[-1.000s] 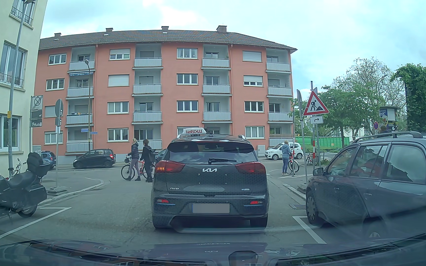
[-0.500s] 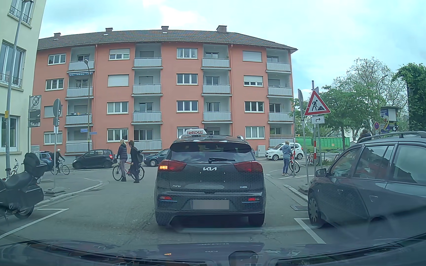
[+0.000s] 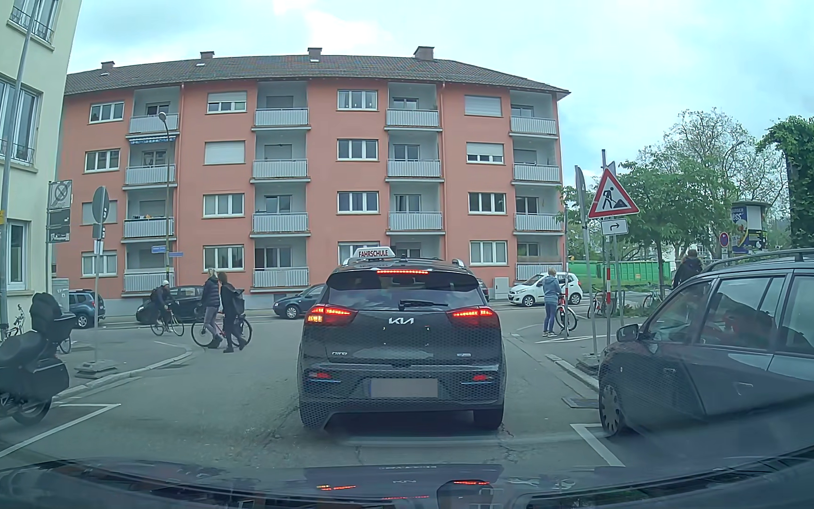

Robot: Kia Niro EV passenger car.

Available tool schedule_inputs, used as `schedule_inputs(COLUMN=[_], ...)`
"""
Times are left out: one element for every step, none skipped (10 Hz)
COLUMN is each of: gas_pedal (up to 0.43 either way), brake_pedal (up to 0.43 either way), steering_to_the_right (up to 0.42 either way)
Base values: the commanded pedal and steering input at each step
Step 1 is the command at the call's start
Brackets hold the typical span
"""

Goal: Follow the waypoints while adhering to traffic rules and regulations

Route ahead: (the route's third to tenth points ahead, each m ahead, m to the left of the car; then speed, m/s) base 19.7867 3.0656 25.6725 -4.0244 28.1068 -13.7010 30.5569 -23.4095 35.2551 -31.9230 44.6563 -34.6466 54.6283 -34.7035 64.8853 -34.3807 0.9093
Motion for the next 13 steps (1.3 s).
schedule_inputs(gas_pedal=[0.028, 0.000, 0.000, 0.000, 0.000, 0.000, 0.000, 0.000, 0.000, 0.000, 0.000, 0.000, 0.000], brake_pedal=[0.000, 0.000, 0.000, 0.006, 0.043, 0.085, 0.116, 0.128, 0.146, 0.152, 0.165, 0.165, 0.165], steering_to_the_right=[-0.025, -0.025, -0.025, -0.025, -0.025, -0.022, -0.019, -0.018, -0.016, -0.015, -0.015, -0.015, -0.014])
